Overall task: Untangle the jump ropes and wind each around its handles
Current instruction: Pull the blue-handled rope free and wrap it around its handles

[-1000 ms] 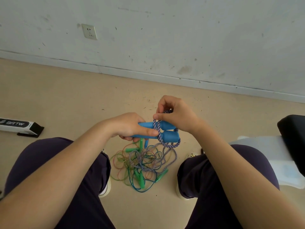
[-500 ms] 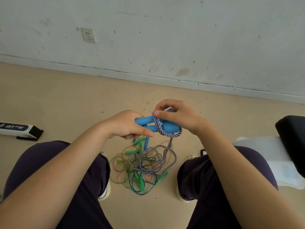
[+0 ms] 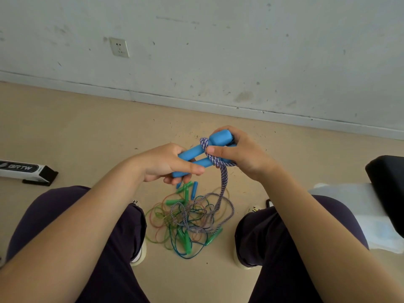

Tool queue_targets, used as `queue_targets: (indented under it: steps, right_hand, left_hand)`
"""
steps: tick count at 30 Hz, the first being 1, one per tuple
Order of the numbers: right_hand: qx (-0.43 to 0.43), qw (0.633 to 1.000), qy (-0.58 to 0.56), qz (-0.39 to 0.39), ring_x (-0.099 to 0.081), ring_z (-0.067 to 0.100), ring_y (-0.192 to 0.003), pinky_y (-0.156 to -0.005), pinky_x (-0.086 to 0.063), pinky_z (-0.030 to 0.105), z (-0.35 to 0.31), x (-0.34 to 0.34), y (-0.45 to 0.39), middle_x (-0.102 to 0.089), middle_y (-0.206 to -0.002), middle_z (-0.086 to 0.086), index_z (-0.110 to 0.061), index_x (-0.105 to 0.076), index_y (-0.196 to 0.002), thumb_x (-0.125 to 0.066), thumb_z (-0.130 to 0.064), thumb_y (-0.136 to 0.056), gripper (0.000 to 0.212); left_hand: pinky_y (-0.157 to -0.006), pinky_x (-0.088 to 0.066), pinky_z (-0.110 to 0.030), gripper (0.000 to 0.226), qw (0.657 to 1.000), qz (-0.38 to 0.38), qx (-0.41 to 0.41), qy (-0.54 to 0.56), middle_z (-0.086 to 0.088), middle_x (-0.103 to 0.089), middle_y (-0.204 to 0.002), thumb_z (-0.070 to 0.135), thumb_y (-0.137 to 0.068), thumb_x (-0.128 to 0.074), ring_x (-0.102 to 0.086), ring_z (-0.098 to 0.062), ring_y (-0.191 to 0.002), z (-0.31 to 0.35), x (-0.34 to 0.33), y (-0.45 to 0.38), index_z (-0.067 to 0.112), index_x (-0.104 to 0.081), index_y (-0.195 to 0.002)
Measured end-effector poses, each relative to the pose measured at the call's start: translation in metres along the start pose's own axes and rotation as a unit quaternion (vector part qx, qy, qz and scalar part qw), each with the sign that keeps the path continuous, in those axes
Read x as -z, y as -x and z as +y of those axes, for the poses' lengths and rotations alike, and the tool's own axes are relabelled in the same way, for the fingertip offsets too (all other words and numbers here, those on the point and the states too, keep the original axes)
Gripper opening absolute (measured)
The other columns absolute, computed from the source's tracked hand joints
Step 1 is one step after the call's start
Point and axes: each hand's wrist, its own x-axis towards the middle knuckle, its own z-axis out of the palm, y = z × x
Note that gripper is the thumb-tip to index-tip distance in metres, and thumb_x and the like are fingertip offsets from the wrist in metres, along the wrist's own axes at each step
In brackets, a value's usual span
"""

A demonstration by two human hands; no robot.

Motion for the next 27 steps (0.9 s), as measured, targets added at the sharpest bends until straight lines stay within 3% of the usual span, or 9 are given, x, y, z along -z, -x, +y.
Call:
queue_targets:
  steps: [4, 7, 11, 14, 16, 21, 27]
  right_hand:
    - [-0.026, 1.0, -0.008, -0.005, -0.061, 0.015, -0.078, -0.074, -0.053, 0.035, 0.004, -0.001, -0.001, -0.061, -0.087, 0.001, -0.01, -0.06, -0.106, -0.083, -0.027, -0.067, 0.049]
    - [-0.025, 0.999, -0.02, 0.001, -0.062, 0.016, -0.079, -0.074, -0.053, 0.032, 0.003, -0.002, -0.002, -0.062, -0.088, 0.001, -0.01, -0.059, -0.106, -0.081, -0.027, -0.067, 0.048]
    - [-0.038, 0.992, -0.124, 0.003, -0.062, 0.019, -0.07, -0.065, -0.055, 0.032, -0.001, -0.002, -0.001, -0.065, -0.088, 0.004, -0.006, -0.054, -0.116, -0.073, -0.029, -0.08, 0.047]
    - [-0.034, 0.988, -0.148, -0.011, -0.052, 0.018, -0.061, -0.059, -0.047, 0.028, 0.001, -0.005, -0.002, -0.06, -0.084, 0.006, -0.009, -0.053, -0.117, -0.065, -0.036, -0.087, 0.042]
    - [-0.034, 0.994, -0.107, -0.013, -0.044, 0.015, -0.057, -0.055, -0.04, 0.024, 0.003, -0.008, -0.002, -0.057, -0.079, 0.006, -0.008, -0.055, -0.118, -0.064, -0.037, -0.088, 0.043]
    - [-0.031, 0.999, 0.026, -0.003, -0.03, 0.01, -0.051, -0.047, -0.026, 0.021, 0.006, -0.013, -0.004, -0.04, -0.061, -0.001, -0.007, -0.062, -0.114, -0.058, -0.021, -0.098, 0.022]
    - [-0.012, 0.986, 0.155, 0.055, -0.036, 0.006, -0.044, -0.046, -0.033, 0.02, 0.004, -0.012, -0.008, -0.041, -0.05, -0.013, -0.023, -0.063, -0.08, -0.05, -0.03, -0.101, 0.026]
  left_hand:
    - [-0.039, -0.031, -0.021, 0.037, 0.998, -0.023, 0.024, -0.045, -0.005, -0.059, -0.057, 0.041, -0.082, -0.072, -0.043, -0.012, -0.038, 0.002, 0.004, 0.002, 0.005, -0.068, -0.088]
    - [-0.041, -0.028, -0.019, 0.034, 0.999, -0.002, 0.009, -0.033, -0.003, -0.057, -0.057, 0.04, -0.083, -0.072, -0.038, -0.011, -0.039, 0.001, 0.005, 0.002, 0.007, -0.066, -0.088]
    - [-0.041, -0.028, -0.018, 0.027, 0.998, 0.048, -0.034, 0.003, -0.003, -0.054, -0.056, 0.034, -0.089, -0.068, -0.038, -0.009, -0.04, -0.001, 0.003, 0.0, 0.008, -0.063, -0.085]
    - [-0.04, -0.032, -0.018, 0.026, 0.99, 0.103, -0.061, 0.07, -0.002, -0.055, -0.058, 0.034, -0.09, -0.066, -0.043, -0.01, -0.041, -0.002, 0.004, -0.002, 0.009, -0.062, -0.084]
    - [-0.04, -0.033, -0.02, 0.026, 0.981, 0.145, -0.074, 0.101, -0.003, -0.058, -0.061, 0.034, -0.092, -0.065, -0.048, -0.013, -0.043, -0.002, 0.006, -0.003, 0.009, -0.061, -0.085]
    - [-0.038, -0.031, -0.021, 0.025, 0.963, 0.219, -0.094, 0.124, -0.003, -0.062, -0.065, 0.033, -0.094, -0.065, -0.049, -0.014, -0.043, -0.003, 0.004, -0.006, 0.009, -0.063, -0.087]
    - [-0.037, -0.031, -0.02, 0.03, 0.951, 0.268, -0.076, 0.133, -0.002, -0.06, -0.062, 0.041, -0.089, -0.069, -0.043, -0.012, -0.041, 0.0, 0.001, -0.007, 0.011, -0.066, -0.086]
